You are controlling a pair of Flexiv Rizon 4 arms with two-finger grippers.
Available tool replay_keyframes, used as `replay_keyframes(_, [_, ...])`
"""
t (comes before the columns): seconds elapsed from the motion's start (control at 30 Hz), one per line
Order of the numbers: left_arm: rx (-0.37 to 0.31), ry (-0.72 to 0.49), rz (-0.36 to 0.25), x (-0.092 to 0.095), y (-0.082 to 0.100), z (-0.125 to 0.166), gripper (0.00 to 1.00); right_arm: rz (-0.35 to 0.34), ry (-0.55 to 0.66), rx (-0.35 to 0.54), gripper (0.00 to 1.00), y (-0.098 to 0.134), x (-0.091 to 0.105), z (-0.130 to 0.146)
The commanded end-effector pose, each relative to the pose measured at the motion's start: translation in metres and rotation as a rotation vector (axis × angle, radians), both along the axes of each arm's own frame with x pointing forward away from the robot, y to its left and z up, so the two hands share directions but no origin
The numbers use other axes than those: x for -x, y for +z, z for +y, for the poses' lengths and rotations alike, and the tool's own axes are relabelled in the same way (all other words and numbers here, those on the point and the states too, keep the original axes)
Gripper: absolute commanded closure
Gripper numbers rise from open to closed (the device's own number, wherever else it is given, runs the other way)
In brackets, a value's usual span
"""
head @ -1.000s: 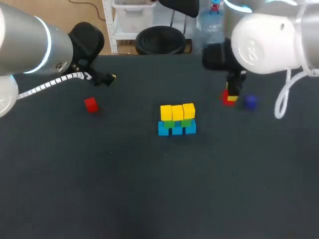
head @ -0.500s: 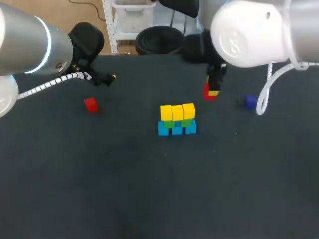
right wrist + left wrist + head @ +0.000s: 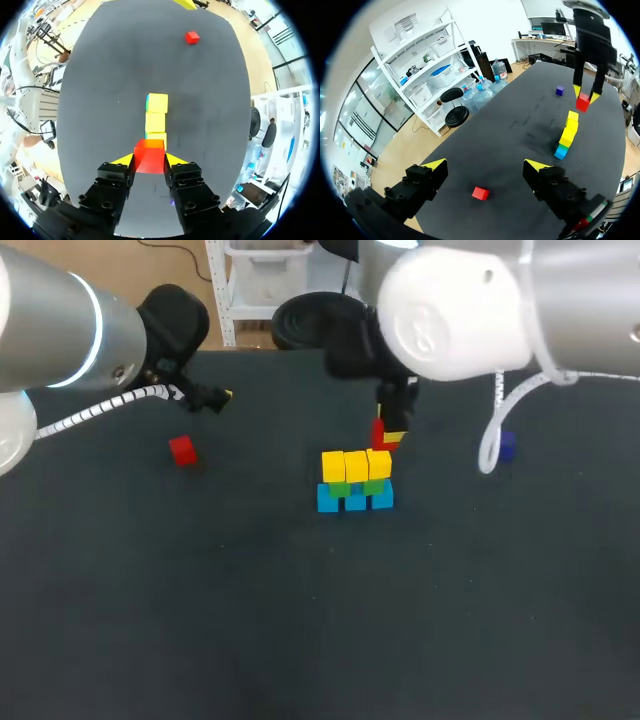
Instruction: Place the blue cubes, place green cubes on the blue cubes, place the yellow cubes on the green cubes, then place the red cubes on the yellow cubes, and place purple cube on the red cubes.
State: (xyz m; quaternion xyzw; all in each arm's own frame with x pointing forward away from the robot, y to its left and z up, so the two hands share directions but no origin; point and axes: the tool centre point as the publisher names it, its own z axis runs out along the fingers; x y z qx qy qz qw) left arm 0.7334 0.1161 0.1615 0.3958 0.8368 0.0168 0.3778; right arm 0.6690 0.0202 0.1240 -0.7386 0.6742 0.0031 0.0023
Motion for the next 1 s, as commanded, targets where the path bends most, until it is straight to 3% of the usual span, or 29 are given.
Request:
replay_keyframes(0.03, [0.002,-0.003,0.001,-0.001,0.000,0.001,0.00,0.028,0.013,0.017,1.00,0.000,-0.007,0.013])
replay_keyframes(0.4, [0.002,-0.003,0.001,-0.001,0.000,0.001,0.00,0.092,0.022,0.025,1.00,-0.019,-0.010,0.019])
replay_keyframes(1.0, [0.002,-0.003,0.001,-0.001,0.000,0.001,0.00,0.120,0.028,0.036,1.00,-0.026,-0.009,0.018])
